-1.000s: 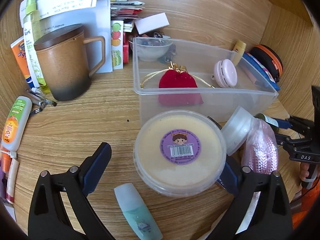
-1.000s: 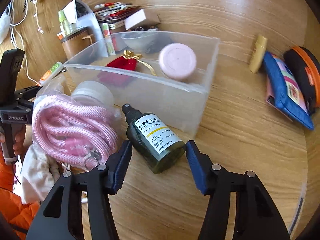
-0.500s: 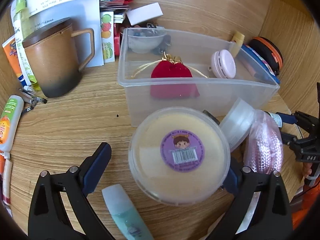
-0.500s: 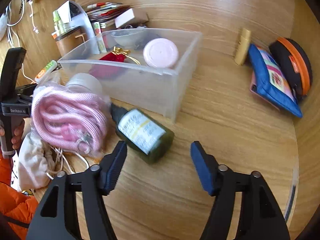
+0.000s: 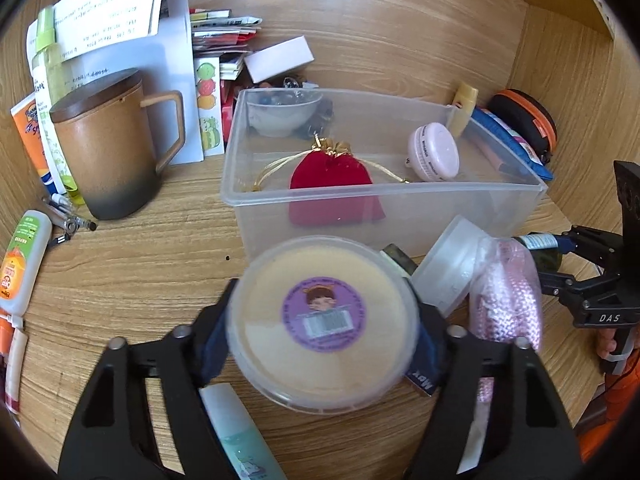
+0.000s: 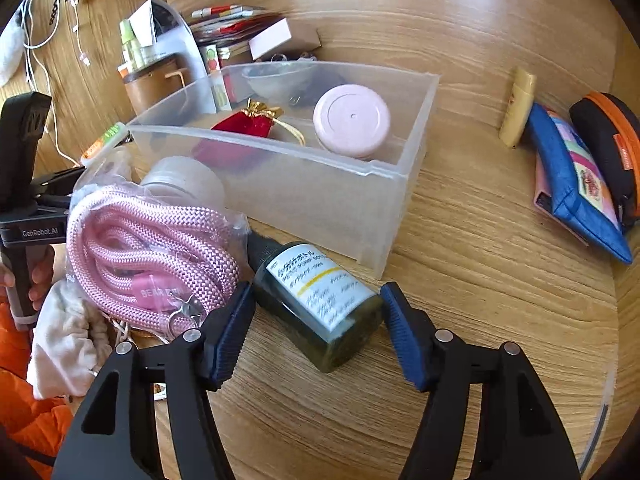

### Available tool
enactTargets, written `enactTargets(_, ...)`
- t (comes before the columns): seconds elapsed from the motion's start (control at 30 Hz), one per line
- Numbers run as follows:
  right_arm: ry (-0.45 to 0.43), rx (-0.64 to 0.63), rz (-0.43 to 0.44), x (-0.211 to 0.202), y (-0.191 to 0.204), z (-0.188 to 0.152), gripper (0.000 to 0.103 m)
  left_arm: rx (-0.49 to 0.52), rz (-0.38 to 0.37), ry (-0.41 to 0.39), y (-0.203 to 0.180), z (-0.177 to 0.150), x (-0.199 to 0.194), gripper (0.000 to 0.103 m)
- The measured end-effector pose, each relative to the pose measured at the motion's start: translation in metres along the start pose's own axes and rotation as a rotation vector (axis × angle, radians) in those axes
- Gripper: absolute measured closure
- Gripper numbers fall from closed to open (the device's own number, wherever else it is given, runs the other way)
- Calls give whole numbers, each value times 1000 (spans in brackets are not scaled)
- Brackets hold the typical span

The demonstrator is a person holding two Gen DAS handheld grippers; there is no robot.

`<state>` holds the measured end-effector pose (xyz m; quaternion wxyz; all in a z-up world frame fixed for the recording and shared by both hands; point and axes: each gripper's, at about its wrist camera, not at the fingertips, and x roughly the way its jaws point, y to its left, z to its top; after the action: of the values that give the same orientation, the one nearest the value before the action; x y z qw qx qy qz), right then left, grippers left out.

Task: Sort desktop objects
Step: 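Move both grippers back toward the tub and green bottle beside the bin, then grasp the purple-labelled tub with the left gripper while the right gripper grasps the green bottle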

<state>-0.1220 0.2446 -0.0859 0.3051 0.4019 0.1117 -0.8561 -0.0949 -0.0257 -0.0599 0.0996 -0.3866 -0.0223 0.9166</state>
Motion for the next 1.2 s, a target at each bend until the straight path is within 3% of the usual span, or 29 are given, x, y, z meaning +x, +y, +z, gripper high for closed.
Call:
enactTargets(0.4, -82, 79, -58, -44, -18, -2, 43, -61, 11, -19, 7, 0, -10, 34)
enactTargets(0.67, -163, 49, -95, -73, -16, 7, 43, -52, -1, -84, 6, 7, -29, 45)
enactTargets(0.83, -171, 28, -95, -75, -12, 10, 43, -40, 23, -97, 4, 3, -35, 43)
enactTargets(0.97, -156, 16, -83, -70, -8, 9, 43, -12, 57, -82, 6, -3, -38, 28)
enactTargets(1.2, -152, 6, -71, -65, -3, 11, 43, 7, 58, -21, 7, -13, -24, 28)
